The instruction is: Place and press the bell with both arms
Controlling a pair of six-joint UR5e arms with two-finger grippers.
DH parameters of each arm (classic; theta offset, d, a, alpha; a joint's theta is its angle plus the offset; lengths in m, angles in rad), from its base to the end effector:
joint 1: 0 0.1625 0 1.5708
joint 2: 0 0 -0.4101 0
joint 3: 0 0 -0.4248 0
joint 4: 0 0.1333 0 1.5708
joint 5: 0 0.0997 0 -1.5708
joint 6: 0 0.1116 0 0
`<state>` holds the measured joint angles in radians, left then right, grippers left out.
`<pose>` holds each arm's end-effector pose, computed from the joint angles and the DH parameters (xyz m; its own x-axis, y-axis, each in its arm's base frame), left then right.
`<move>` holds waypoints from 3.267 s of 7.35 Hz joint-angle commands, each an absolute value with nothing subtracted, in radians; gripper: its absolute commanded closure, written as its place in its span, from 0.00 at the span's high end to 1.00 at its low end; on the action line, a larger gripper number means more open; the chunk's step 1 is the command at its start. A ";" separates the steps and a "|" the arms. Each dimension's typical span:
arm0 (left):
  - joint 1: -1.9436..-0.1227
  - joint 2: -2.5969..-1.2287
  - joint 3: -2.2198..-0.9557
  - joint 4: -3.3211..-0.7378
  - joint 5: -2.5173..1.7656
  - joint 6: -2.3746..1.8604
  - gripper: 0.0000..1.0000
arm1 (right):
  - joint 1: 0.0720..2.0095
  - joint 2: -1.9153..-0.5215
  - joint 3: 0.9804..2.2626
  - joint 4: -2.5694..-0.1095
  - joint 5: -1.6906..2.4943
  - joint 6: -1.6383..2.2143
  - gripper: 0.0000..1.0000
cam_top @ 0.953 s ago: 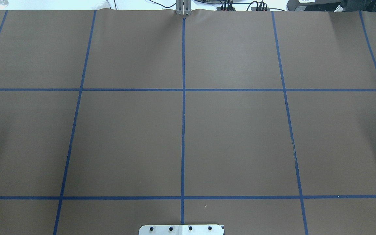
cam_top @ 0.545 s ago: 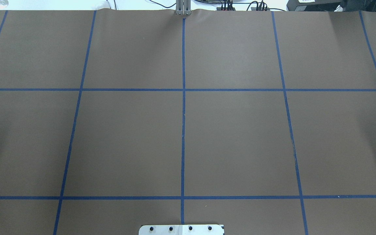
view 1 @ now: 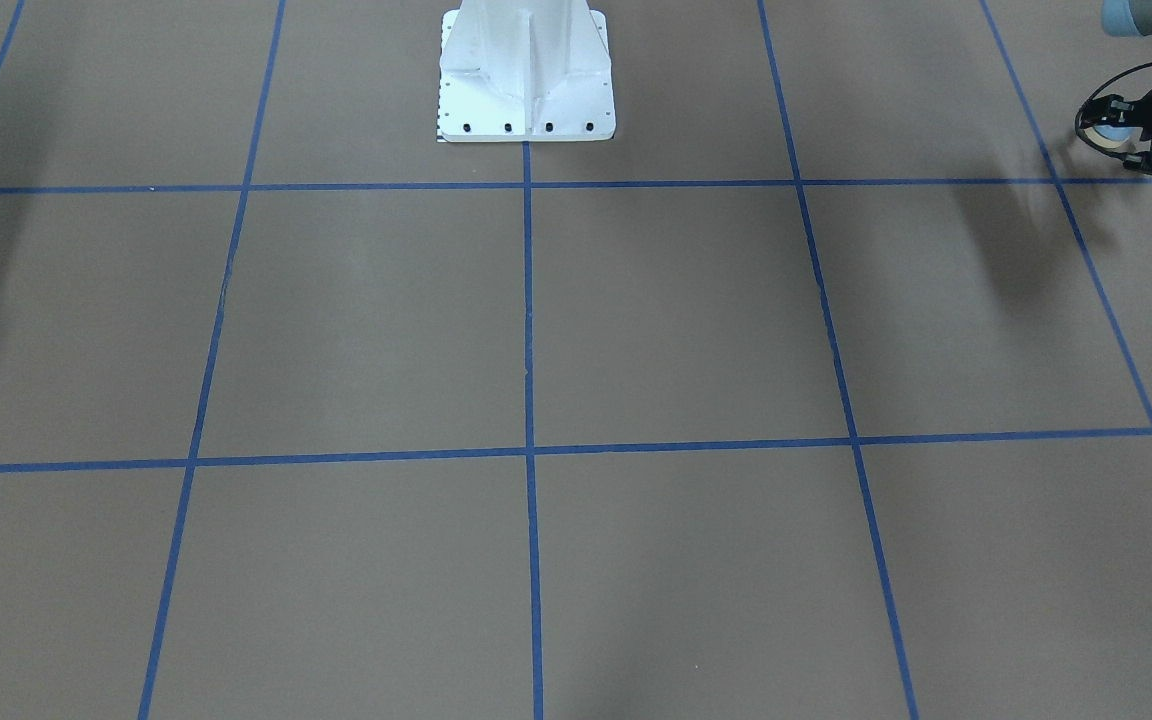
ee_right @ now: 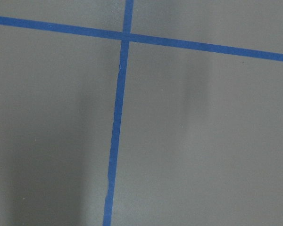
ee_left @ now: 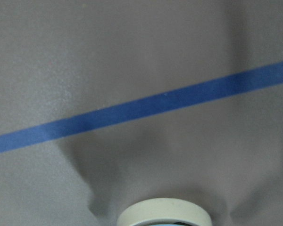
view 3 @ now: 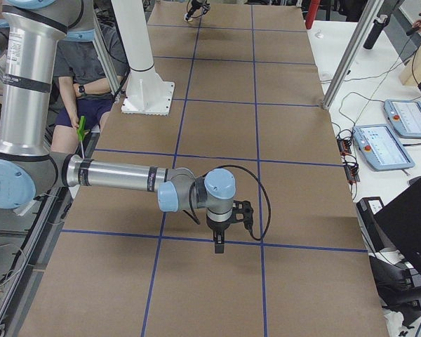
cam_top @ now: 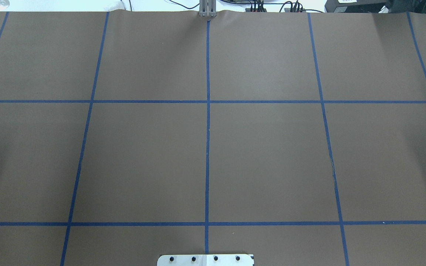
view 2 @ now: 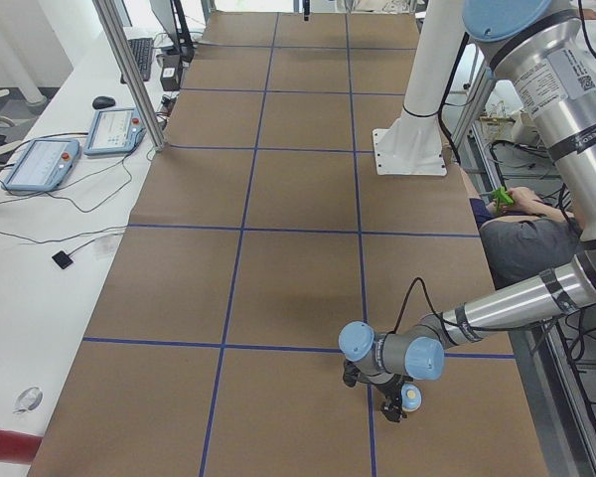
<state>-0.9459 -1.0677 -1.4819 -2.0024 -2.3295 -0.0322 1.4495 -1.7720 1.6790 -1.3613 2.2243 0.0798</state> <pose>0.0947 -0.2279 0.8547 0.6711 0.3095 -0.6737 -0.5562 0.8110 -0.1815 0.0105 -0.4549 0.6802 0.7867 -0.0871 0.6112 0.0577 0.9960 0.0677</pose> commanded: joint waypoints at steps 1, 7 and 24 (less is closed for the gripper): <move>-0.940 -1.068 -1.482 -2.008 -2.330 -0.032 1.00 | 1.450 -1.778 1.689 -1.362 2.224 0.080 1.00; -0.931 -1.062 -1.480 -2.005 -2.330 -0.032 0.72 | 1.450 -1.786 1.704 -1.362 2.226 0.080 1.00; -0.942 -1.620 -1.931 -1.224 -2.427 -0.158 0.15 | 1.450 -1.801 1.700 -1.371 2.233 0.083 1.00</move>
<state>-0.9458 -1.4605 -1.9305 -1.3665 -2.4274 -0.1262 1.4496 -1.8002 1.7014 -1.3667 2.2330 0.0823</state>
